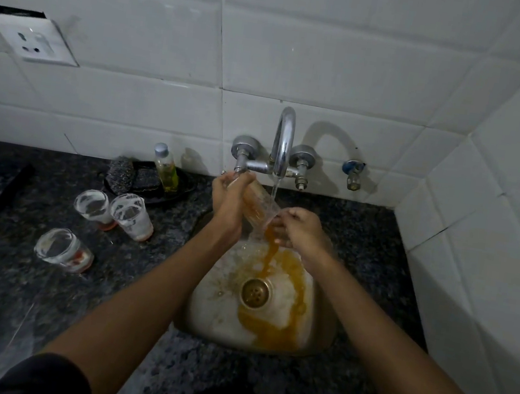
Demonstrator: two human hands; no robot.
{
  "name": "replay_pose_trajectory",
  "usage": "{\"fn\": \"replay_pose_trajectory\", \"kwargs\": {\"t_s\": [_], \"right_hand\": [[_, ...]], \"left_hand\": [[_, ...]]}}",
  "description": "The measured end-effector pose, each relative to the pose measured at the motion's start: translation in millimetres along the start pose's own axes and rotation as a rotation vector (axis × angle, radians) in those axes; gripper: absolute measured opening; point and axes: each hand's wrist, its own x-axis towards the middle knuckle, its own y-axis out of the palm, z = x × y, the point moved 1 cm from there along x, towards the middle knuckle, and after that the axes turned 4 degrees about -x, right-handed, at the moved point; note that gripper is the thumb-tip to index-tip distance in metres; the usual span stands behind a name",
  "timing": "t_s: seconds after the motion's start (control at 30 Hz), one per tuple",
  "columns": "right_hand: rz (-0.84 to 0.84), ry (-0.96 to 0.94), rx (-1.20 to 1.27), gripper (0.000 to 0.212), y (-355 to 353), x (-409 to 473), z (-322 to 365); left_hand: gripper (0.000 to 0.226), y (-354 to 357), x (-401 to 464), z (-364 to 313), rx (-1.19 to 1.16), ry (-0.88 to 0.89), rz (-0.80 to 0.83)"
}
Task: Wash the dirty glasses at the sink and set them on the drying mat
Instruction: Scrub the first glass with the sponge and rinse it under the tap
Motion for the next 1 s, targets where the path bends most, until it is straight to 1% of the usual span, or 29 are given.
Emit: {"fn": "replay_pose_trajectory", "kwargs": {"t_s": [0.07, 0.1, 0.2, 0.3, 0.4, 0.47, 0.53, 0.57, 0.6, 0.63, 0.7, 0.77, 0.83, 0.9, 0.93, 1.0], "right_hand": [[-0.008, -0.066, -0.086, 0.014, -0.8, 1.2, -5.0], [-0.022, -0.123, -0.146, 0.014, -0.6, 1.5, -7.1], [-0.097, -0.403, -0.366, 0.024, 1.8, 1.8, -14.6], [-0.132, -0.642, -0.432, 0.038, 6.4, -1.4, -16.0], [-0.136, -0.805, -0.476, 0.048, 10.2, -8.4, -11.2], [-0.160, -0.887, -0.506, 0.048, 12.4, -12.7, -9.6], [-0.221, -0.992, -0.539, 0.045, 15.8, -15.4, -6.5], [-0.242, -1.046, -0.542, 0.043, 18.2, -15.8, -4.1], [-0.252, -1.095, -0.540, 0.040, 20.2, -16.7, -0.7], [-0.256, -1.143, -0.538, 0.038, 21.4, -17.5, 3.3], [-0.259, -1.221, -0.563, 0.042, 22.0, -19.6, 11.7], [-0.265, -1.210, -0.544, 0.034, 20.7, -19.7, 19.3], [-0.294, -1.058, -0.425, 0.030, 20.0, -19.2, 27.0], [-0.355, -0.929, -0.359, 0.028, 21.0, -18.6, 30.7], [-0.368, -0.920, -0.354, 0.027, 20.4, -19.6, 31.3], [-0.354, -1.001, -0.427, 0.026, 16.4, -23.1, 32.0]], "left_hand": [[0.050, 1.4, -1.6, -4.7, 0.096, 0.064, 0.035], [0.050, 1.8, -2.1, -6.7, 0.146, 0.100, 0.056], [0.051, 4.6, -2.0, -10.1, 0.237, 0.197, 0.132], [0.050, 6.9, 0.7, -10.8, 0.283, 0.254, 0.151], [0.048, 6.5, 1.3, -11.8, 0.242, 0.241, 0.108], [0.048, 6.2, 3.2, -9.8, 0.177, 0.165, 0.055], [0.052, 6.5, 6.1, -8.3, 0.061, 0.016, 0.036], [0.052, 5.8, 7.6, -7.0, -0.015, -0.081, 0.077], [0.049, 4.8, 8.9, -4.5, -0.061, -0.182, 0.155], [0.045, 4.6, 8.3, -2.7, -0.074, -0.247, 0.210], [0.035, 4.8, 4.4, -0.7, -0.021, -0.250, 0.238], [0.034, 4.9, 0.4, 0.3, 0.000, -0.226, 0.221], [0.039, 4.2, -2.5, -0.4, -0.051, -0.245, 0.212], [0.051, 6.2, -7.2, -2.3, -0.135, -0.310, 0.220], [0.059, 6.4, -6.4, -2.4, -0.173, -0.341, 0.241], [0.074, 7.9, -6.0, -5.2, -0.119, -0.345, 0.341]]}}
